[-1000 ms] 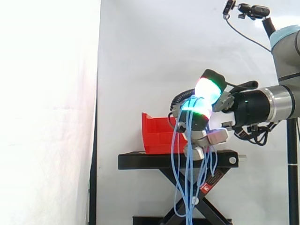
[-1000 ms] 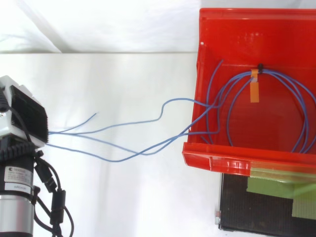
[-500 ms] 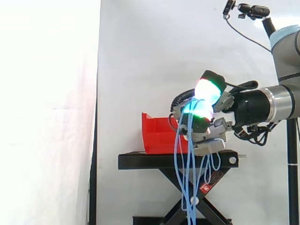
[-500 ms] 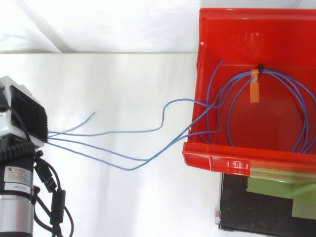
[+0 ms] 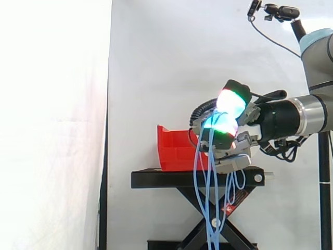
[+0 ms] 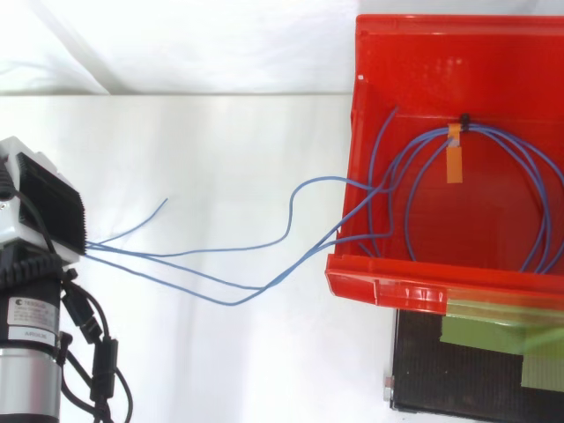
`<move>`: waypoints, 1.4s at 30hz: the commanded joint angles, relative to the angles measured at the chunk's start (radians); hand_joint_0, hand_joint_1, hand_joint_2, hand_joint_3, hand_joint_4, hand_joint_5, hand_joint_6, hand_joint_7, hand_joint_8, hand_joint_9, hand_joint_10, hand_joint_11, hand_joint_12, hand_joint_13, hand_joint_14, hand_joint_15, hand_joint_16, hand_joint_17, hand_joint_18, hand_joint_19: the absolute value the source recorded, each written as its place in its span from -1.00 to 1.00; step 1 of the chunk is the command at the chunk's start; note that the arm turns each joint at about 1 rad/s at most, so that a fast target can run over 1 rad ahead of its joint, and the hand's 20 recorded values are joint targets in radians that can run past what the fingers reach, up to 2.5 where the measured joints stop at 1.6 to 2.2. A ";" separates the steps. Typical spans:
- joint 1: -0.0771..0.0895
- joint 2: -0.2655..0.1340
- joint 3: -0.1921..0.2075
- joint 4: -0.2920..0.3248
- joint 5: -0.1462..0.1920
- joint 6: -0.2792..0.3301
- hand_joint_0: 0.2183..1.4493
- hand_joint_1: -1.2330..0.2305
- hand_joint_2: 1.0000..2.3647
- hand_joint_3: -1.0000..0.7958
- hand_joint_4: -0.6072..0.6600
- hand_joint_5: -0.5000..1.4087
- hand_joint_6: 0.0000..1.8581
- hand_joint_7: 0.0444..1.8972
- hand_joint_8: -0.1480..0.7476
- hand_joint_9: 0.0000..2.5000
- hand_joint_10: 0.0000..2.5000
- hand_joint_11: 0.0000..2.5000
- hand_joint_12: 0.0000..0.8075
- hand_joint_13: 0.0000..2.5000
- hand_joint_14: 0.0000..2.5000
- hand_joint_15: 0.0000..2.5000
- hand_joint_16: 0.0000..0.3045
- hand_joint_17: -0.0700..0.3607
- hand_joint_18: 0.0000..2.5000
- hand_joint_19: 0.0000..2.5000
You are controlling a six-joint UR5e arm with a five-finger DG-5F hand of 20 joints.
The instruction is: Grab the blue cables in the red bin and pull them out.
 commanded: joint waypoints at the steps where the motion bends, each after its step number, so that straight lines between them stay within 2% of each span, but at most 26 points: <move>1: 0.000 -0.001 -0.001 0.000 0.000 -0.005 0.02 -0.50 -1.00 -1.00 0.25 0.66 -0.93 -0.07 -0.14 -0.02 -0.98 -0.42 -0.28 0.10 0.13 -0.02 -0.76 -0.29 -0.01 0.12; 15: -0.003 0.001 -0.001 0.003 0.000 -0.009 -0.10 -0.55 -1.00 -1.00 0.31 0.64 -0.94 -0.10 -0.12 -0.06 -0.98 -0.44 -0.22 0.09 0.14 -0.06 -0.73 -0.25 -0.04 0.08; 20: -0.007 -0.001 -0.001 0.031 -0.002 -0.008 -0.14 -0.60 -1.00 -1.00 0.34 0.64 -0.94 -0.11 -0.11 -0.07 -0.98 -0.45 -0.20 0.09 0.14 -0.08 -0.73 -0.24 -0.04 0.07; 25: -0.011 -0.001 0.001 0.063 -0.002 -0.006 -0.15 -0.63 -1.00 -1.00 0.36 0.63 -0.93 -0.11 -0.10 -0.07 -0.98 -0.44 -0.20 0.09 0.13 -0.09 -0.72 -0.24 -0.04 0.08; 42: -0.016 0.001 -0.001 0.071 -0.003 -0.005 -0.16 -0.70 -1.00 -1.00 0.41 0.58 -0.85 -0.17 -0.09 -0.10 -0.98 -0.44 -0.20 0.08 0.14 -0.10 -0.72 -0.23 -0.05 0.07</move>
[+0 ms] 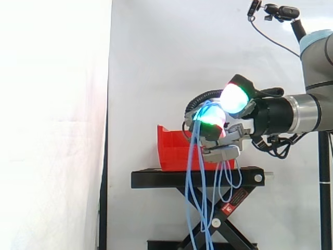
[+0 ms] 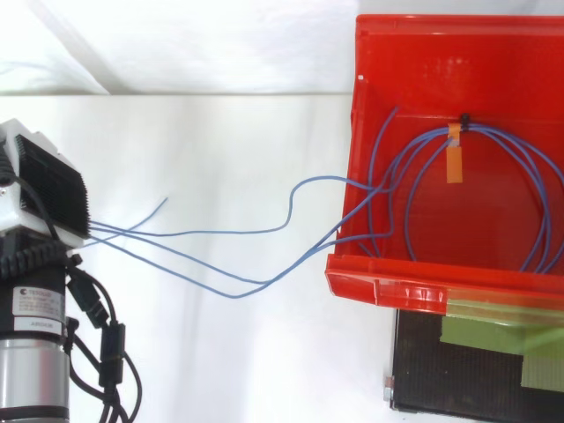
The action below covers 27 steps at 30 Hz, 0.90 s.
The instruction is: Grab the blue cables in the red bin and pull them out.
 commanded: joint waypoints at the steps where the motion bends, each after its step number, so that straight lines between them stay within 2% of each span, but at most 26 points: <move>1: -0.002 0.000 0.000 -0.001 0.000 0.001 -0.16 -0.70 -1.00 -1.00 0.41 0.57 -0.85 -0.17 -0.10 -0.10 -0.98 -0.44 -0.19 0.08 0.13 -0.10 -0.72 -0.23 -0.06 0.07; 6: -0.004 0.000 0.000 0.001 0.000 0.001 -0.17 -0.70 -1.00 -1.00 0.41 0.56 -0.83 -0.19 -0.10 -0.10 -0.98 -0.44 -0.20 0.08 0.11 -0.10 -0.72 -0.22 -0.06 0.06; 15: -0.005 0.000 0.000 0.004 0.000 0.001 -0.20 -0.48 -1.00 -1.00 0.39 0.59 -0.90 -0.17 -0.08 -0.09 -0.98 -0.45 -0.18 0.09 0.11 -0.10 -0.71 -0.21 -0.06 0.04; 19: -0.005 0.000 0.000 0.017 0.000 0.000 -0.24 -0.38 -1.00 -1.00 0.41 0.61 -1.00 -0.12 -0.07 -0.08 -0.98 -0.46 -0.15 0.10 0.10 -0.11 -0.69 -0.19 -0.05 0.04; 27: -0.005 0.000 0.000 0.036 0.000 0.000 -0.33 -0.36 -1.00 -1.00 0.46 0.60 -1.00 -0.16 -0.04 -0.07 -0.98 -0.46 -0.10 0.12 0.07 -0.12 -0.66 -0.13 -0.03 0.00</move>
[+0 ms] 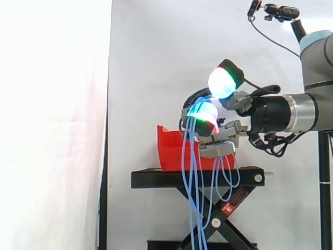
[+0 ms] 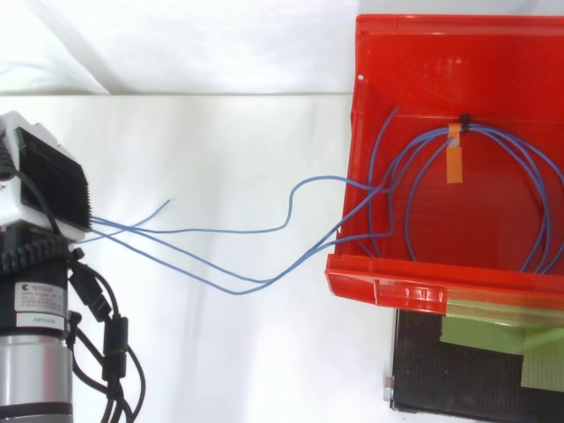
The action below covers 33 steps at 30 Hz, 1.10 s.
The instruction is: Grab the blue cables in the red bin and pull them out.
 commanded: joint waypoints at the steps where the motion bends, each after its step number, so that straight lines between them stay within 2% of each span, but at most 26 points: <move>1: 0.000 0.000 0.000 0.003 0.000 0.000 -0.35 -0.35 -1.00 -1.00 0.46 0.60 -1.00 -0.17 -0.04 -0.07 -0.98 -0.47 -0.08 0.13 0.07 -0.13 -0.65 -0.12 -0.02 0.00; 12: 0.000 0.000 -0.001 0.004 -0.002 -0.005 -0.41 -0.31 -1.00 -1.00 0.47 0.65 -0.99 -0.16 -0.01 -0.02 -0.98 -0.47 -0.06 0.16 0.02 -0.12 -0.62 -0.07 0.01 -0.02; 17: 0.000 0.000 0.000 0.003 -0.002 -0.011 -0.44 -0.29 -1.00 -1.00 0.46 0.68 -0.99 -0.20 -0.03 0.01 -0.98 -0.49 -0.03 0.20 -0.06 -0.09 -0.61 -0.05 0.04 -0.04; 27: 0.000 0.000 0.000 0.003 -0.005 -0.062 -0.45 -0.29 -1.00 -1.00 0.43 0.72 -0.99 -0.27 -0.04 0.04 -0.98 -0.49 -0.03 0.23 -0.17 -0.03 -0.60 -0.04 0.06 -0.05; 33: 0.000 0.000 0.000 0.003 -0.005 -0.077 -0.45 -0.28 -1.00 -1.00 0.48 0.76 -0.98 -0.30 -0.05 0.08 -0.98 -0.49 -0.03 0.26 -0.26 0.01 -0.60 -0.03 0.08 -0.05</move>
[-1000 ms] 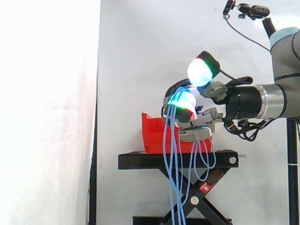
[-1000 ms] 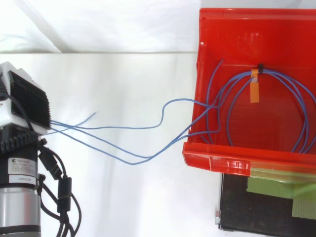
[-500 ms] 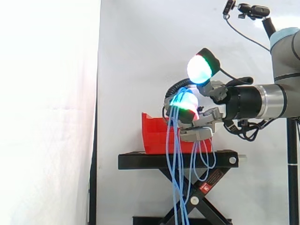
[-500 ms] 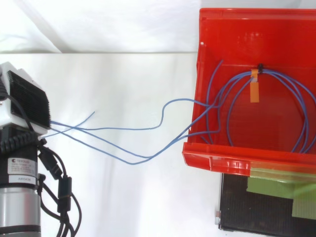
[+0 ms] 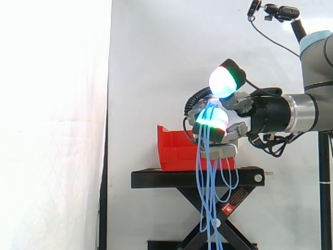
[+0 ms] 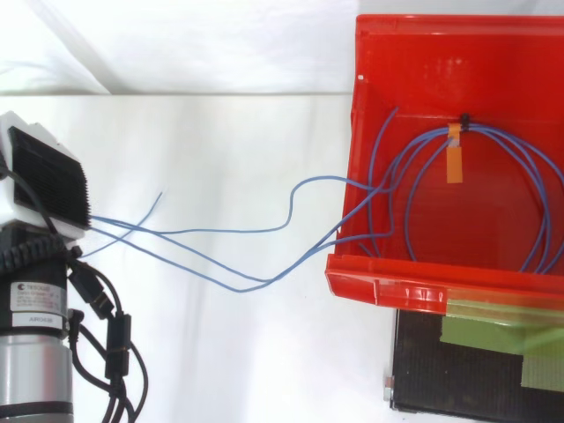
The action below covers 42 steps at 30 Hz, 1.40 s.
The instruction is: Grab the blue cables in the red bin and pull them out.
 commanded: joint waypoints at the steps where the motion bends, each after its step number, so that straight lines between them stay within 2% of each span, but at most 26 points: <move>1: 0.000 0.001 -0.001 0.000 0.000 -0.006 -0.46 -0.28 -1.00 -1.00 0.50 0.77 -0.98 -0.30 -0.05 0.08 -0.98 -0.50 -0.02 0.27 -0.27 0.03 -0.59 -0.03 0.08 -0.05; 8: 0.000 -0.001 0.001 0.000 0.000 -0.007 -0.46 -0.26 -1.00 -1.00 0.54 0.81 -0.98 -0.34 -0.06 0.11 -0.98 -0.50 -0.02 0.29 -0.32 0.04 -0.59 -0.02 0.10 -0.05; 18: 0.000 0.001 -0.001 0.000 0.000 -0.015 -0.44 -0.26 -1.00 -1.00 0.48 0.86 -0.98 -0.34 -0.08 0.16 -0.98 -0.50 -0.07 0.34 -0.44 0.10 -0.60 -0.03 0.10 -0.06; 26: 0.000 0.001 0.001 0.000 0.000 -0.015 -0.35 -0.31 -1.00 -1.00 0.35 0.93 -0.98 -0.29 -0.14 0.22 -0.98 -0.48 -0.14 0.39 -0.56 0.18 -0.64 -0.10 0.10 -0.04; 42: 0.000 0.001 -0.001 0.000 0.000 -0.015 -0.11 -0.44 -1.00 -1.00 0.29 0.90 -0.98 -0.23 -0.16 0.20 -0.98 -0.43 -0.27 0.38 -0.70 0.28 -0.72 -0.23 0.02 0.01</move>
